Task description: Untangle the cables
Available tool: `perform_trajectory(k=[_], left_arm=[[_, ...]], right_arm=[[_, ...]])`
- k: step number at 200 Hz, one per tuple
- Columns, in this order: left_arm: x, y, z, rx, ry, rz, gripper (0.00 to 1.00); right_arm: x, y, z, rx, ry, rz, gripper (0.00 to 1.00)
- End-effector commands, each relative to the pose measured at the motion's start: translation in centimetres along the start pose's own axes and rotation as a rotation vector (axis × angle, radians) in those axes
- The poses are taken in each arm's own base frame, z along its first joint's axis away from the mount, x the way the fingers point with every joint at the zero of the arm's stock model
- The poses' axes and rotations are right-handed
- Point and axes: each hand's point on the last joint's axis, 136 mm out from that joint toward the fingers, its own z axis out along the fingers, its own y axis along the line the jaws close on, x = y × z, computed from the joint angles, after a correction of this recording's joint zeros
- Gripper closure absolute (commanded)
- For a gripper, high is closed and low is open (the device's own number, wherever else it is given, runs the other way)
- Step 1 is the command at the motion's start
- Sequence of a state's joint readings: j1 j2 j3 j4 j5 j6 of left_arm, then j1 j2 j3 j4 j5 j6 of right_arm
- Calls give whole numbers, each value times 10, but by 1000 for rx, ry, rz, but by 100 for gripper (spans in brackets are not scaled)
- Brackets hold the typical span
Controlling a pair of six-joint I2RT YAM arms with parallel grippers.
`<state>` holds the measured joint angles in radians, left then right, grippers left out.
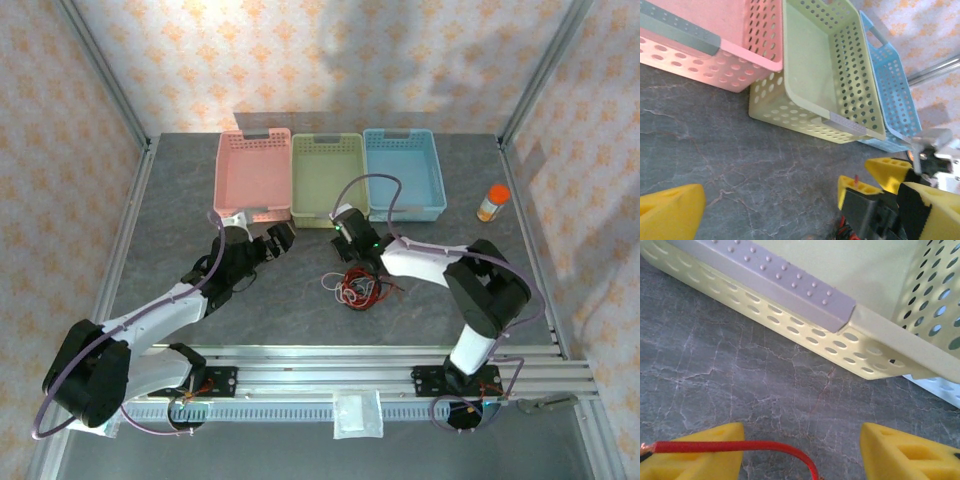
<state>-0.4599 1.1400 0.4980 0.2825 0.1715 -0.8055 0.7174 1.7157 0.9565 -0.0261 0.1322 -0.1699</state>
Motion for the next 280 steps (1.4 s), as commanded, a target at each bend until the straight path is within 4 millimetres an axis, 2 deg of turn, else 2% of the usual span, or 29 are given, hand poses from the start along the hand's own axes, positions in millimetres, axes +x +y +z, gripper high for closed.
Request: perform_trajectory(k=[1, 24, 56, 81, 101, 136, 166, 211, 235, 261, 280], left_arm=[[-8, -18, -3, 83, -18, -6, 1], [-8, -17, -2, 80, -18, -4, 1], [-9, -14, 0, 57, -24, 22, 1], [-5, -10, 6, 9, -1, 88, 1], [1, -14, 10, -10, 19, 156, 1], [20, -26, 20, -10, 67, 256, 1], [40, -48, 27, 93, 109, 270, 1], [72, -71, 41, 174, 187, 308, 1], [89, -82, 50, 193, 229, 380, 10], [96, -88, 55, 186, 241, 440, 11], [98, -91, 58, 191, 250, 465, 12]], right_arm=[[-21, -3, 1, 41, -47, -29, 41], [-22, -3, 1, 39, -50, -28, 51], [-23, -4, -2, 40, -55, -2, 73], [-33, -9, -17, 35, -96, 60, 87], [-42, -13, -33, 26, -137, 129, 96], [-48, -20, -62, -6, -187, 237, 100], [-53, -22, -82, -80, -214, 322, 100], [-50, -27, -96, -177, -188, 482, 100], [-50, -29, -106, -220, -224, 596, 100], [-51, -27, -116, -281, -260, 720, 100], [-49, -36, -118, -263, -264, 826, 100]])
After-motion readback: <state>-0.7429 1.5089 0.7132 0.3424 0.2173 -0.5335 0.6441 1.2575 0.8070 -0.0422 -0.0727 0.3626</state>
